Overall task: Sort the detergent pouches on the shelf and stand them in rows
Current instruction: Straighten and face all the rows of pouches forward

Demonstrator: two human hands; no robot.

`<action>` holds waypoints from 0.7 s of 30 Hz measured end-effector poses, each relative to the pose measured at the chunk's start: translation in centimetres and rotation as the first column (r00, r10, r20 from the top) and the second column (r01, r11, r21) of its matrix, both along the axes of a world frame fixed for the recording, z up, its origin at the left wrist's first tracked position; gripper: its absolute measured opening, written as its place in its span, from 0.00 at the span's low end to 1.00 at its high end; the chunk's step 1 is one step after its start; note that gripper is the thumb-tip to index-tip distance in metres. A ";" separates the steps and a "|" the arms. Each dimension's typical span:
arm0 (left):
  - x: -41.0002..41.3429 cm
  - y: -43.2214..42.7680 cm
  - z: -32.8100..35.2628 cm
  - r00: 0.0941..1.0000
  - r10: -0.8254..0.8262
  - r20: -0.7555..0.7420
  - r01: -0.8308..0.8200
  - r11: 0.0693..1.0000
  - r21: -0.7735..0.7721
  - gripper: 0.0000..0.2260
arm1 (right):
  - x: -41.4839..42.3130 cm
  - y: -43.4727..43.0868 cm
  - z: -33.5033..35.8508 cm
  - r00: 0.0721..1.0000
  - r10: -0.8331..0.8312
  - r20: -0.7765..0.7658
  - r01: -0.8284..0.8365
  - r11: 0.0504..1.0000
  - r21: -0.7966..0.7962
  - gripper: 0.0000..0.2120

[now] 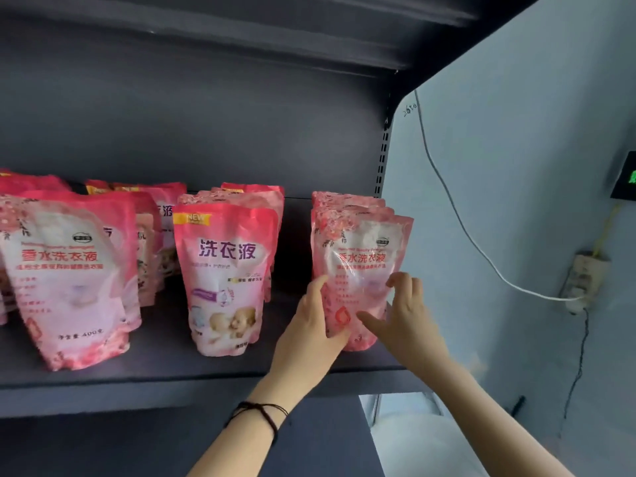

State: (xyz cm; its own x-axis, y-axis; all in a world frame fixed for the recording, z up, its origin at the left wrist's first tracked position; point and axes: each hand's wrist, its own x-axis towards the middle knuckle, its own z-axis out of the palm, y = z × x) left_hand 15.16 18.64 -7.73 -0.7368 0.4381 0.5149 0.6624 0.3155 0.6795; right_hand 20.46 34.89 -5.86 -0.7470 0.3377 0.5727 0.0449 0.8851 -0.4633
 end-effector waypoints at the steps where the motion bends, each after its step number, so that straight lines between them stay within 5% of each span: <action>1: 0.0 0.5 -0.4 1.000 0.013 -0.002 -0.013 1.000 0.021 0.36 | -0.1 0.2 -0.2 0.999 0.048 -0.016 -0.049 0.997 -0.063 0.30; 14: -0.8 1.8 -1.5 0.993 0.083 -0.089 -0.085 0.996 -0.025 0.39 | -1.1 1.1 -0.7 0.975 0.220 -0.031 -0.222 0.959 -0.175 0.27; 17: -0.1 -0.2 -0.7 0.991 0.051 -0.120 -0.071 0.984 -0.165 0.32 | 0.3 1.6 0.3 0.969 0.109 0.222 -0.136 0.985 0.110 0.19; 21: 1.0 -5.4 2.4 0.911 0.105 -0.398 -0.258 0.899 -0.355 0.13 | 1.6 1.4 3.4 0.898 -0.120 0.424 -0.060 0.920 0.387 0.18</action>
